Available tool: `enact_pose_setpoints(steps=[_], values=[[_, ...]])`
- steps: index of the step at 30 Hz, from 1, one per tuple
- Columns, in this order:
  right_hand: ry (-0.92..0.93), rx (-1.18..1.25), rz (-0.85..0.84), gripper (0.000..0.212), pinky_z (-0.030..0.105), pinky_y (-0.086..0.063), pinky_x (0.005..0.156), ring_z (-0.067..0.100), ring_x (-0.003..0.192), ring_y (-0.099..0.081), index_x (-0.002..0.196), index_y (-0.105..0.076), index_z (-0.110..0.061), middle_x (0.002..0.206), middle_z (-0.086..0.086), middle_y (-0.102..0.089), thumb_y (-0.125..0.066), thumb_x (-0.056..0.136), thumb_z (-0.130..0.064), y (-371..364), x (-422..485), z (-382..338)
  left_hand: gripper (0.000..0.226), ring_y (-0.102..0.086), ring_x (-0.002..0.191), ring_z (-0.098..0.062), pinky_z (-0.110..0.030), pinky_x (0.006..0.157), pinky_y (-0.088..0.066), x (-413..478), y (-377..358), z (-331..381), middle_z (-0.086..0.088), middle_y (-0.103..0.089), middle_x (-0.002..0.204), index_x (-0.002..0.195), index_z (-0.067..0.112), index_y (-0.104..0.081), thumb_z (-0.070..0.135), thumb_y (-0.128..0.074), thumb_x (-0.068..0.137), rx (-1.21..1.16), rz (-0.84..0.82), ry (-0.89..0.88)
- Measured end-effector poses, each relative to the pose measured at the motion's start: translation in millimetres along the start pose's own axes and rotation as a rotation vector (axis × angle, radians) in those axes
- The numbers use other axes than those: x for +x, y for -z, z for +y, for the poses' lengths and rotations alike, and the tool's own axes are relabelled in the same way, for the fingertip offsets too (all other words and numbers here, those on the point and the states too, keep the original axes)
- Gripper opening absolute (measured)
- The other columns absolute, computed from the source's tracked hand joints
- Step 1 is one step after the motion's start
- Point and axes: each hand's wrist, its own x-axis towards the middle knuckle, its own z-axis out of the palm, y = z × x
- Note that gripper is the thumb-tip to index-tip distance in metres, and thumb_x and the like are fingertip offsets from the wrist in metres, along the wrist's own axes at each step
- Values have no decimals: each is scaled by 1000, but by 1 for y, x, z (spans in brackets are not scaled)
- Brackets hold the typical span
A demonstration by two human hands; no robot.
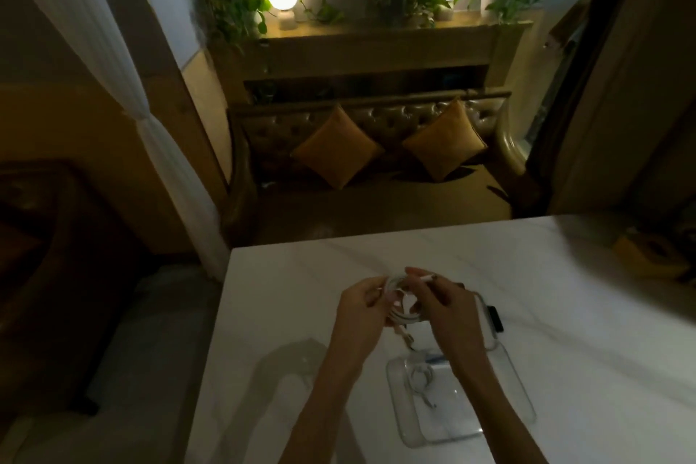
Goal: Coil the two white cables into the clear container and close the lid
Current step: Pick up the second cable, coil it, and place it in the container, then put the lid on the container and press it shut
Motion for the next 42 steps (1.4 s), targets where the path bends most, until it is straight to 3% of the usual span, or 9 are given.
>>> enact_pose_setpoints(steps=[4, 12, 17, 21, 24, 28, 33, 36, 42], values=[[-262, 149, -221, 27, 29, -60, 74, 14, 87, -73, 114, -65, -27, 97, 4, -76, -64, 88, -24, 33, 4, 29, 22, -71, 76, -13, -33, 71, -61, 15, -23, -28, -4, -72, 88, 88, 27, -69, 6, -62, 87, 33, 73, 33], [-633, 156, -377, 17, 41, -56, 89, 24, 96, -70, 103, -72, -21, 103, 9, -73, -62, 90, -26, 96, 10, 122, 21, -68, 76, -17, -33, 75, -56, 27, -108, -103, -5, -71, 85, 83, 16, -72, -4, -67, 77, -27, 217, 273], [-801, 162, -284, 18, 41, -56, 87, 22, 73, -64, 88, -74, -4, 72, 9, -68, -63, 88, -18, 120, 14, 189, 18, -66, 85, -43, -53, 79, -54, 36, -163, -201, -23, -71, 90, 85, 6, -72, 8, -61, 71, 69, 153, 413], [-931, 45, -244, 20, 38, -53, 74, 24, 67, -56, 75, -70, -1, 69, 14, -60, -65, 83, -18, 130, 22, 246, 17, -57, 69, -24, -31, 72, -51, 40, -182, -229, -9, -60, 74, 74, 12, -59, -1, -53, 81, 243, 215, 486], [-1020, -1, -220, 21, 35, -50, 72, 24, 66, -56, 85, -72, 5, 72, 18, -62, -65, 86, -15, 131, 24, 283, 37, -58, 104, -30, -39, 98, -47, 40, -181, -234, -12, -64, 109, 111, 7, -62, -7, -52, 78, 643, 347, 486], [-1088, -9, -279, 18, 38, -55, 81, 26, 72, -64, 93, -70, 4, 79, 21, -68, -60, 89, -10, 114, 22, 308, 76, -29, 139, -34, -41, 114, -29, 37, -167, -250, -17, -27, 153, 150, 11, -13, 10, -57, 88, 809, 179, 757], [-1189, -19, -288, 14, 23, -55, 68, 13, 70, -64, 80, -63, -14, 80, 10, -68, -58, 91, -22, 74, 29, 315, 31, -60, 109, -26, -29, 90, -49, 23, -153, -280, -8, -59, 112, 119, 6, -53, 3, -53, 88, 578, 133, 786], [-1187, 104, -172, 8, 10, -51, 60, -1, 69, -64, 91, -56, -16, 84, -2, -58, -50, 97, -15, 63, 33, 313, 31, -61, 100, -24, -32, 87, -49, 18, -156, -276, -4, -59, 103, 116, 9, -56, -2, -43, 89, 534, 153, 738], [-1110, -175, -61, 13, 31, -52, 75, 22, 84, -63, 86, -67, -17, 86, 5, -69, -60, 87, -29, 63, 21, 321, 37, -62, 97, -31, -27, 75, -43, 14, -153, -290, -14, -65, 103, 113, 5, -57, -9, -45, 81, 545, 147, 755]])
